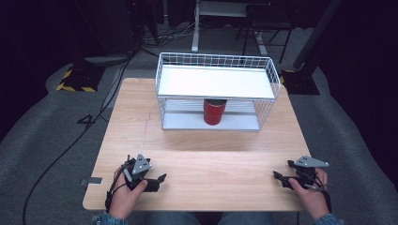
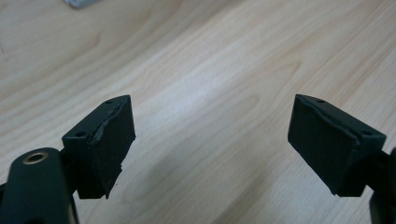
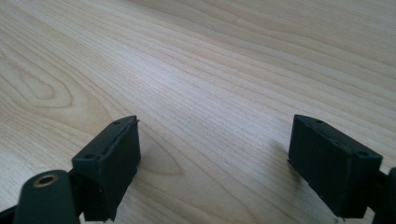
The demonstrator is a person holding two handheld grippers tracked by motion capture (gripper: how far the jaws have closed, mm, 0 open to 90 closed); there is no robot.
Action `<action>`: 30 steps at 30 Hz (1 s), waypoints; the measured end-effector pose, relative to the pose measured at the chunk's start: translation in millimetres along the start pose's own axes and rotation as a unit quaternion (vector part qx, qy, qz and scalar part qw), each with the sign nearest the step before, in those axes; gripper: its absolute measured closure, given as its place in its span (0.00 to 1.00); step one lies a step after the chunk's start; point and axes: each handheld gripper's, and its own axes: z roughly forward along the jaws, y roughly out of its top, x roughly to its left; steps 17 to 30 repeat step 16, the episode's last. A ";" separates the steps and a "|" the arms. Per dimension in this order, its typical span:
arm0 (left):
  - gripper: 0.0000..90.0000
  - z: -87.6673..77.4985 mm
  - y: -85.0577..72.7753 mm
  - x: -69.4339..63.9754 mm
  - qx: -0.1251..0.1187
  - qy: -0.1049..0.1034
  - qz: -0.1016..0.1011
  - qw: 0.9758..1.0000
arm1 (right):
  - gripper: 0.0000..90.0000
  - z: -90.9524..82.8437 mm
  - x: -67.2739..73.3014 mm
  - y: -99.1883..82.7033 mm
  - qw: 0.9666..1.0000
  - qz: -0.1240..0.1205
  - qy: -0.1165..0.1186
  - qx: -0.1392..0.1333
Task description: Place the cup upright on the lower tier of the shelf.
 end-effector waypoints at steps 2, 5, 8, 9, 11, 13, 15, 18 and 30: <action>0.18 2.8 -2.9 -0.8 0.019 -0.003 0.009 1.000 | 0.19 0.0 0.0 0.0 1.000 0.000 0.000 0.000; 0.17 7.1 -7.3 -0.4 0.026 -0.008 -0.005 1.000 | 0.19 0.0 0.0 0.0 1.000 0.000 0.000 0.000; 0.17 6.3 -7.6 0.7 0.027 -0.003 -0.011 1.000 | 0.19 0.0 0.0 0.0 1.000 0.000 0.000 0.000; 0.17 6.1 -7.8 0.9 0.027 0.000 -0.012 1.000 | 0.19 0.0 0.0 0.0 1.000 0.000 0.000 0.000; 0.15 6.3 -8.1 1.1 0.026 0.004 -0.018 0.999 | 0.19 0.0 -0.1 0.0 1.000 0.000 0.000 0.000; 0.14 6.3 -7.9 0.9 0.027 0.014 -0.022 0.999 | 0.19 0.0 -0.1 0.0 1.000 0.000 0.001 0.000; 0.14 7.2 -7.9 0.0 0.025 0.020 -0.030 0.999 | 0.19 -0.1 -0.1 0.0 1.000 0.000 0.001 0.000; 0.14 7.2 -7.4 -0.5 0.027 0.025 -0.034 0.999 | 0.19 -0.1 -0.2 0.0 1.000 0.000 0.001 0.000; 0.14 7.2 -7.4 -0.5 0.027 0.025 -0.034 0.999 | 0.19 -0.1 -0.2 0.0 1.000 0.000 0.001 0.000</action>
